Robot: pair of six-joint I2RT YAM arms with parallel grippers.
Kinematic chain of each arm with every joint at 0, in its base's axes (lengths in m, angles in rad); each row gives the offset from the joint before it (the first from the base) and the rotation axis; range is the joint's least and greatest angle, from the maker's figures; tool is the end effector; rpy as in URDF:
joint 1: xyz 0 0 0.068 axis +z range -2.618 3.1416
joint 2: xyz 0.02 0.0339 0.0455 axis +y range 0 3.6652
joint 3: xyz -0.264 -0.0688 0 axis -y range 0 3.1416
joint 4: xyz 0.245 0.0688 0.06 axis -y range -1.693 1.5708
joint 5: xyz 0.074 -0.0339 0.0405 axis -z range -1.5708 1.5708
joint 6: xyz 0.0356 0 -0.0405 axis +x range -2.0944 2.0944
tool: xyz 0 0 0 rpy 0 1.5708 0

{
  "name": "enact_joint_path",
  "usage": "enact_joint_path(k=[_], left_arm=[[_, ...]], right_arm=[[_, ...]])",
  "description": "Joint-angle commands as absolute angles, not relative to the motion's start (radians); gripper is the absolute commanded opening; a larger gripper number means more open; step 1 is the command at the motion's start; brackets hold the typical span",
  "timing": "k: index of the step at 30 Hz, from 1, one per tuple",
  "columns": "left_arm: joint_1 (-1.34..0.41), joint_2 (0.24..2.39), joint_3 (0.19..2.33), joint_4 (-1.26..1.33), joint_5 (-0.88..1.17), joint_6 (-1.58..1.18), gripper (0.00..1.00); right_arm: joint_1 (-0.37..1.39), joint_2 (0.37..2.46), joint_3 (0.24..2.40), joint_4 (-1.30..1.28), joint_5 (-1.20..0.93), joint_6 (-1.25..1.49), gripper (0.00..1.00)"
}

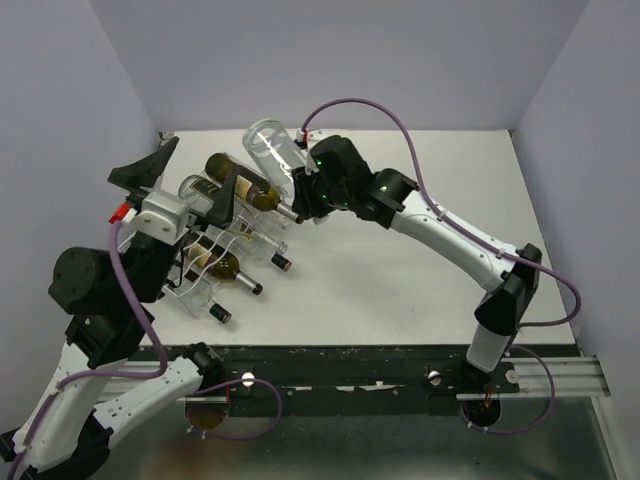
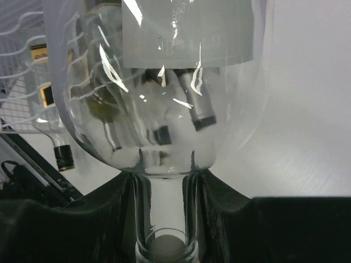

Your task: Put the wine bottle on the wine rack

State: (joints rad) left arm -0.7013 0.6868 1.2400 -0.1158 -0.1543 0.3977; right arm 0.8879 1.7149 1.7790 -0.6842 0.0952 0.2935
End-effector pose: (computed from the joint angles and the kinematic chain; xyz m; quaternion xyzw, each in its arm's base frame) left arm 0.0736 -0.0550 0.5069 0.2241 0.4904 -0.0863 0.8378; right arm 0.2472 0.2986 0.3867 -0.2393 0.8556 0.2195 0.4032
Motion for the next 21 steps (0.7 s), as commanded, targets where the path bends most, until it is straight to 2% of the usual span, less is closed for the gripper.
enact_joint_path(k=[1,5,8,15,21], left_arm=[[-0.698,0.641,1.259,-0.035,-0.218,0.403,0.99],[-0.699,0.611,1.266,-0.090,-0.229,0.400,0.99],[-0.698,0.578,1.252,-0.123,-0.236,0.397,0.99],[-0.699,0.505,1.223,-0.155,-0.239,0.394,0.99],[-0.698,0.479,1.206,-0.173,-0.239,0.403,0.99]], right_arm=[[0.959,1.853,2.036,-0.474,0.043,0.281,0.01],[1.023,2.057,2.308,-0.523,0.031,0.258,0.01],[1.057,2.150,2.434,-0.534,0.037,0.244,0.01],[1.115,2.213,2.391,-0.445,0.034,0.278,0.01],[1.163,2.322,2.447,-0.448,0.037,0.267,0.01]])
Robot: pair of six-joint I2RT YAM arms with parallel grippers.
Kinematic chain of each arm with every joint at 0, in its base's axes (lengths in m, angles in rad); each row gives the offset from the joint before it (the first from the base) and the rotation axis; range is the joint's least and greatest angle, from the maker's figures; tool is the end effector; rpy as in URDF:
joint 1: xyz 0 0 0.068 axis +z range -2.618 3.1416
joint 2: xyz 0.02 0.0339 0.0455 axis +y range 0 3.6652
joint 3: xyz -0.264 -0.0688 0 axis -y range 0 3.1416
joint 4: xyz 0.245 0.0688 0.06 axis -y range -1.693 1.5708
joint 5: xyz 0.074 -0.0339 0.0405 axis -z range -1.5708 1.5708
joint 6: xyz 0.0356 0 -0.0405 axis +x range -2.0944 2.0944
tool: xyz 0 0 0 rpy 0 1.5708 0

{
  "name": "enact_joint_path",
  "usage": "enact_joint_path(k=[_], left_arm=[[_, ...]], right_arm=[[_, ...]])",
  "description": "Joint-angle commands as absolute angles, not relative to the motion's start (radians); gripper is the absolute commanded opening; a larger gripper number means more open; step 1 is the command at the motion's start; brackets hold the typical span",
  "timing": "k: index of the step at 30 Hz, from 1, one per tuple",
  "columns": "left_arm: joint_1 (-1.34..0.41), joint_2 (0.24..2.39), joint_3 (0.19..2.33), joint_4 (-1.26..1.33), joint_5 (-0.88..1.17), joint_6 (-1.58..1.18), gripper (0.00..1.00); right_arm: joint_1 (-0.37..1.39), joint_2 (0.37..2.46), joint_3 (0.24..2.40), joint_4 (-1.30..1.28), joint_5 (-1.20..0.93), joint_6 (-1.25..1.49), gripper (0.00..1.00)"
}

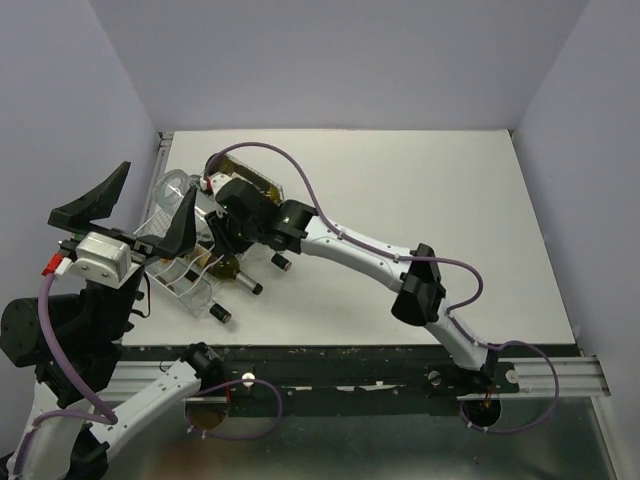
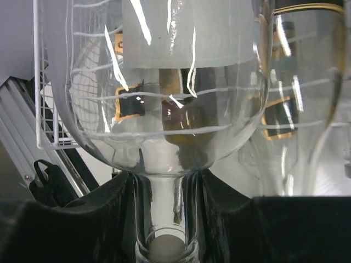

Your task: Put the wine bottle on the wine rack

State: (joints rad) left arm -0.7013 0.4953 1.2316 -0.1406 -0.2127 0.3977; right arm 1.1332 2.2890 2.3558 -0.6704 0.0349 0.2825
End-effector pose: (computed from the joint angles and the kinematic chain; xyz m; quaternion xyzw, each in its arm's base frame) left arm 0.0194 -0.0065 0.5090 0.1633 0.4462 -0.0837 0.8759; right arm 0.2233 0.4744 0.3263 -0.3579 0.8097 0.2905 0.3633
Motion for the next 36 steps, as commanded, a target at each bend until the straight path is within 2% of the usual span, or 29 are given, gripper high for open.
enact_joint_path(k=[1,6,19,21,26,28,31,36], left_arm=[[-0.698,0.476,1.201,-0.172,-0.241,0.402,0.99],[-0.699,0.472,1.206,-0.208,-0.247,0.391,0.99],[-0.699,0.466,1.189,-0.262,-0.291,0.374,0.99],[-0.699,0.469,1.192,-0.267,-0.293,0.379,0.99],[-0.698,0.480,1.190,-0.252,-0.295,0.397,0.99],[-0.698,0.485,1.193,-0.248,-0.288,0.406,0.99],[-0.698,0.489,1.198,-0.276,-0.233,0.429,0.99],[-0.699,0.485,1.193,-0.304,-0.167,0.427,0.99]], right_arm=[[1.169,2.335,2.448,-0.440,0.044,0.268,0.01],[1.177,2.388,2.444,-0.358,0.067,0.261,0.01],[1.175,2.450,2.457,-0.356,0.104,0.238,0.02],[1.177,2.454,2.462,-0.365,0.104,0.233,0.15],[1.175,2.436,2.431,-0.374,0.109,0.215,0.56],[1.175,2.413,2.393,-0.351,0.089,0.190,0.68],[1.177,2.388,2.352,-0.334,0.090,0.179,0.74],[1.175,2.367,2.352,-0.365,0.078,0.183,0.77]])
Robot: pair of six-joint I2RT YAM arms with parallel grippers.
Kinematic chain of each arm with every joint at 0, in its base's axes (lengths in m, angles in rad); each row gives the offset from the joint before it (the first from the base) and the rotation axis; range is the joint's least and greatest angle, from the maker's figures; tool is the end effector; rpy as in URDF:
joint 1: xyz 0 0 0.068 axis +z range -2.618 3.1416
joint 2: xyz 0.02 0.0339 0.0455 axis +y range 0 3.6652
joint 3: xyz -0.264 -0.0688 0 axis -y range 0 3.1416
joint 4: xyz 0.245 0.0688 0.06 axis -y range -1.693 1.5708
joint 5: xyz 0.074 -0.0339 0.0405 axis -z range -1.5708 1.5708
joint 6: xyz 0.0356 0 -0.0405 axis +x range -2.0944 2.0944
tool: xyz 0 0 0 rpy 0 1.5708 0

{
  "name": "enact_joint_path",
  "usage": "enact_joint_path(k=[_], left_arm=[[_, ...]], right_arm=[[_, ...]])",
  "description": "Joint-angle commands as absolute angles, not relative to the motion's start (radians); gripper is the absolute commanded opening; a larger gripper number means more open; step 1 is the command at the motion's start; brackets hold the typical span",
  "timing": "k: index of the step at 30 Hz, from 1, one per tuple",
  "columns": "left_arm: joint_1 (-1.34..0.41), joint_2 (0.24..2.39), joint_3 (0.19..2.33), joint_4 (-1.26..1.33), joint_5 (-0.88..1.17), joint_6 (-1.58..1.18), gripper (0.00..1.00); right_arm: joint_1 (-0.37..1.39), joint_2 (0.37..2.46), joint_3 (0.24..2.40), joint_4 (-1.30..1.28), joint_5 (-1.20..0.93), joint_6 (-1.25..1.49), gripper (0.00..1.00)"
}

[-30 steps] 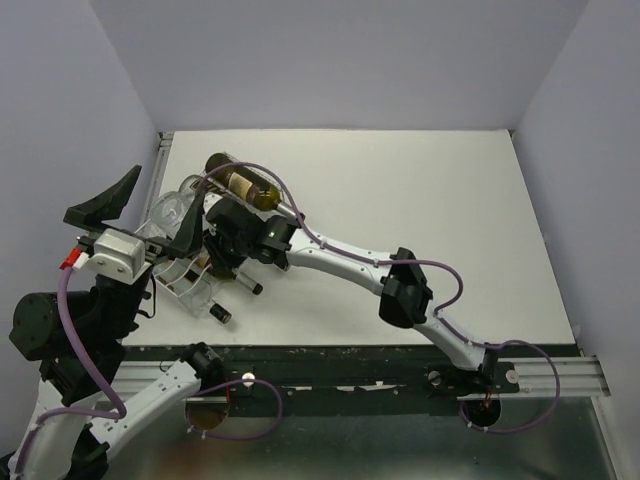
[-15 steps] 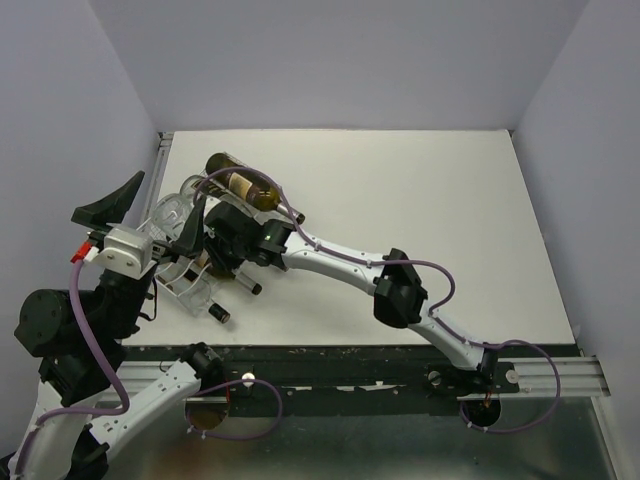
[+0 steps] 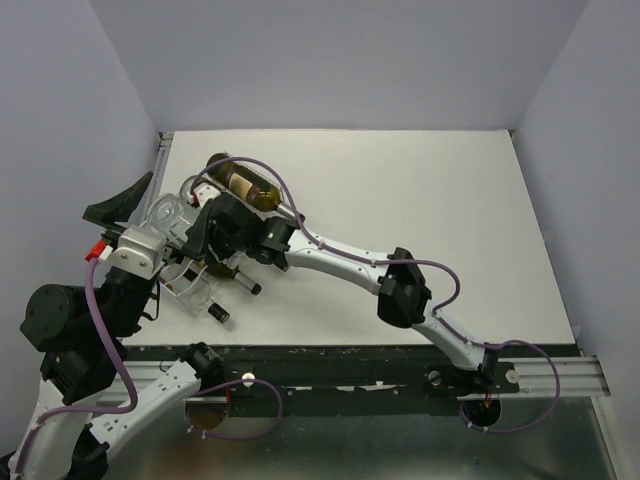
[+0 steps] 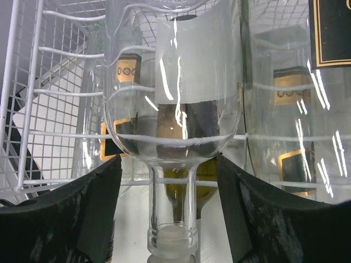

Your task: Put the wine bottle on the wine rack

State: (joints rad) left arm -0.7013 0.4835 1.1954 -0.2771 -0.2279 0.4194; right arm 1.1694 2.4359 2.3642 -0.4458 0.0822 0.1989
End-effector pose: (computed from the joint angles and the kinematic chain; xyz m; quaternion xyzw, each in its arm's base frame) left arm 0.0290 -0.0139 0.4875 0.2029 0.5037 -0.0571 0.8378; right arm 0.2233 0.5187 0.2729 -0.3846 0.7737 0.2899 0.4116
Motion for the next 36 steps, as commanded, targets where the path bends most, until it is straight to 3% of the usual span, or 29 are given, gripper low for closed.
enact_joint_path(k=[1,13,20,25,28,30,33,36], left_arm=[[-0.699,0.482,1.193,-0.307,-0.164,0.423,0.99],[-0.699,0.456,1.193,-0.304,-0.109,0.365,0.99],[-0.698,0.466,1.198,-0.314,-0.095,0.267,0.99],[-0.698,0.544,1.242,-0.386,-0.002,0.099,0.99],[-0.698,0.621,1.256,-0.445,0.283,-0.055,0.99],[-0.699,0.664,1.214,-0.414,0.369,-0.229,0.99],[-0.698,0.699,1.129,-0.361,0.367,-0.447,0.99],[-0.698,0.738,1.143,-0.454,0.237,-0.538,0.99]], right_arm=[[1.175,2.358,2.347,-0.365,0.075,0.186,0.78],[1.175,2.154,2.189,-0.357,0.176,0.186,0.81],[1.151,1.924,1.935,-0.408,0.347,0.176,0.81],[1.071,1.732,1.758,-0.552,0.445,0.256,0.81],[0.996,1.600,1.660,-0.685,0.517,0.365,0.81],[0.939,1.508,1.585,-0.770,0.554,0.431,0.81],[0.881,1.399,1.507,-0.892,0.613,0.503,0.81],[0.824,1.333,1.512,-1.049,0.676,0.586,0.81]])
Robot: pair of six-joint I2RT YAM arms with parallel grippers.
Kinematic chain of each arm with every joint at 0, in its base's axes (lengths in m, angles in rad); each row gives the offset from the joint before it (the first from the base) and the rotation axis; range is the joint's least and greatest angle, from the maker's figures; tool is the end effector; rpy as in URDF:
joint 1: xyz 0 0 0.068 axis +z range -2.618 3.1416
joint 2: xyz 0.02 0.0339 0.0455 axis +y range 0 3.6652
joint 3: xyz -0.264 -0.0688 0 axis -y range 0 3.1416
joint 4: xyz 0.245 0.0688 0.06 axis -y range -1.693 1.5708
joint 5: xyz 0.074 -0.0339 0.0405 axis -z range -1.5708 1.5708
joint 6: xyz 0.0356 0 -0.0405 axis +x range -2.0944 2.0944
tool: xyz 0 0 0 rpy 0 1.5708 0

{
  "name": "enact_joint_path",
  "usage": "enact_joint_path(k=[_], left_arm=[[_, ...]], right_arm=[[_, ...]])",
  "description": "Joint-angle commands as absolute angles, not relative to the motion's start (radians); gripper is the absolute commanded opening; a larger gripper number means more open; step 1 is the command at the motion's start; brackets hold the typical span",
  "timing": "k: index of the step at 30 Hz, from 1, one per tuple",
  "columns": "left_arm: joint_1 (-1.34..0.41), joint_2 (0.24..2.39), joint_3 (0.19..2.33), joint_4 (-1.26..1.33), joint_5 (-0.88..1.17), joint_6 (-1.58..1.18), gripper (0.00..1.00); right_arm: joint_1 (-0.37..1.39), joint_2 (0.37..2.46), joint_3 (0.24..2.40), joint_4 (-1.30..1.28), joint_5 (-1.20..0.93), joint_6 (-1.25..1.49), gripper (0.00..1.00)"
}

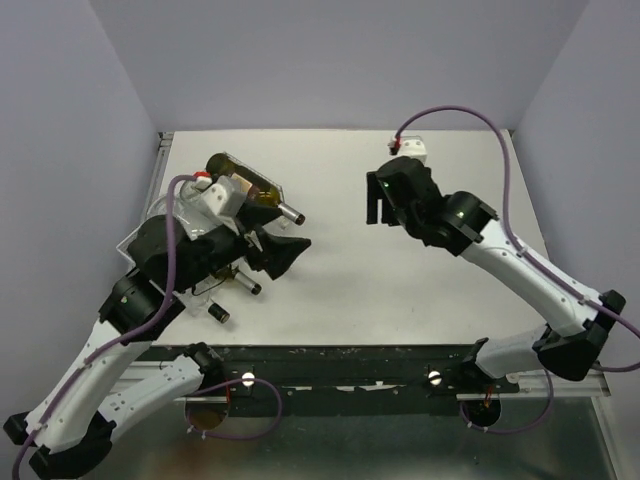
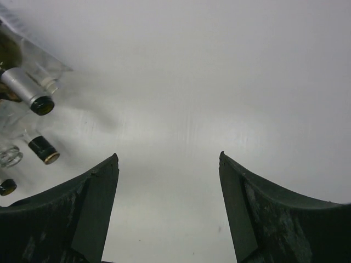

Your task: Put the wine bottle on the wine rack

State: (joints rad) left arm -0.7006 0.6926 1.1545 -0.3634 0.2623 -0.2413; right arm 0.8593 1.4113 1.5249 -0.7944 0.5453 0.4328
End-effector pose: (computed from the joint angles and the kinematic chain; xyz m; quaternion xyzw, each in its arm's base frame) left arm 0.0837 -0.0827 0.4556 0.2459 0.6261 -0.4116 0.6149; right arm 0.2072 0.2120 0.3958 -0.0707 0.8741 0.0555 0.4773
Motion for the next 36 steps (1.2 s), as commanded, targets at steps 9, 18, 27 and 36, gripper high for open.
enact_joint_path(k=[9,18,27,36], left_arm=[[-0.698,0.942,1.222,-0.629,0.202,-0.638,0.99],[-0.698,0.966,1.375,-0.691,0.141,-0.482,0.99],[-0.695,0.933,1.675,-1.005,-0.303,-0.203,0.99],[-0.695,0.896,1.836,-1.111,-0.397,-0.160,0.99]], right_arm=[[0.735,1.206,1.565,-1.186,0.660,0.635,0.82],[0.719,1.091,1.647,-1.248,0.830,0.586,0.82],[0.718,0.951,1.729,-1.270,0.975,0.505,0.82],[0.719,0.951,1.792,-1.304,0.979,0.472,0.82]])
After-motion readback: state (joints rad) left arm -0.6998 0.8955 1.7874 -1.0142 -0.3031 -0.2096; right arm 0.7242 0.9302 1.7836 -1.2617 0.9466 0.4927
